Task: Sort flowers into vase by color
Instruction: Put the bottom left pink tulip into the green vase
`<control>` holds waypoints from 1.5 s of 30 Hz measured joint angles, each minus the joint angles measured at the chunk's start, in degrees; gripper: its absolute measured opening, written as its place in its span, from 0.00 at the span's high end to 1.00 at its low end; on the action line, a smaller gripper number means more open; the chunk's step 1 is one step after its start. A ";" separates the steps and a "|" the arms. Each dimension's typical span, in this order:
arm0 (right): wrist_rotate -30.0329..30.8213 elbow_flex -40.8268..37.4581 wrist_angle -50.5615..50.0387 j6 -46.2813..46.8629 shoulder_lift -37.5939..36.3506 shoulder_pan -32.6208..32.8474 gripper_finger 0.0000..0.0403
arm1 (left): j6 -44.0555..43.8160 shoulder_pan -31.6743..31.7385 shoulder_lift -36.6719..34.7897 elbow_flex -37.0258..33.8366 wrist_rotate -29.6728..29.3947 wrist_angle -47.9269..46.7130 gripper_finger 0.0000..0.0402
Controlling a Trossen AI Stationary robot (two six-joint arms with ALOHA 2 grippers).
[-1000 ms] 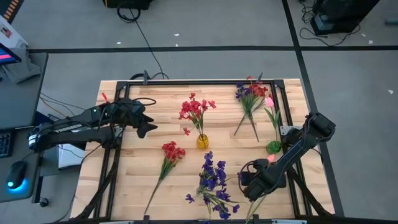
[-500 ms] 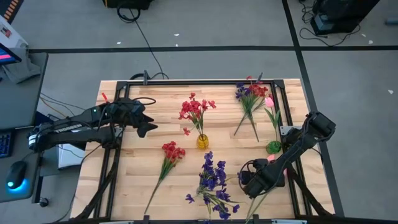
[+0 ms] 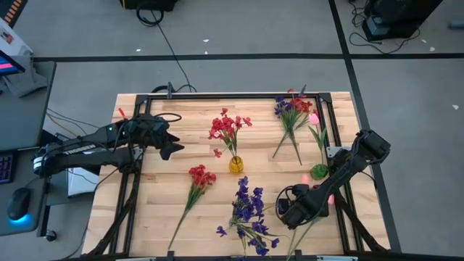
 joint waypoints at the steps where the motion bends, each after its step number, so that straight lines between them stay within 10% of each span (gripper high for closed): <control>1: 0.07 0.00 0.00 -0.08 0.00 0.00 0.95 | 0.00 0.00 0.00 0.00 -0.02 0.00 0.30; 25: 10.15 7.08 -6.20 -4.44 -1.77 -3.52 0.97 | 0.39 0.00 0.00 0.00 -0.85 0.04 0.30; 45: 22.11 20.20 -39.85 -6.45 -8.39 -5.77 0.97 | 1.93 0.00 -0.02 0.00 -1.14 0.09 0.30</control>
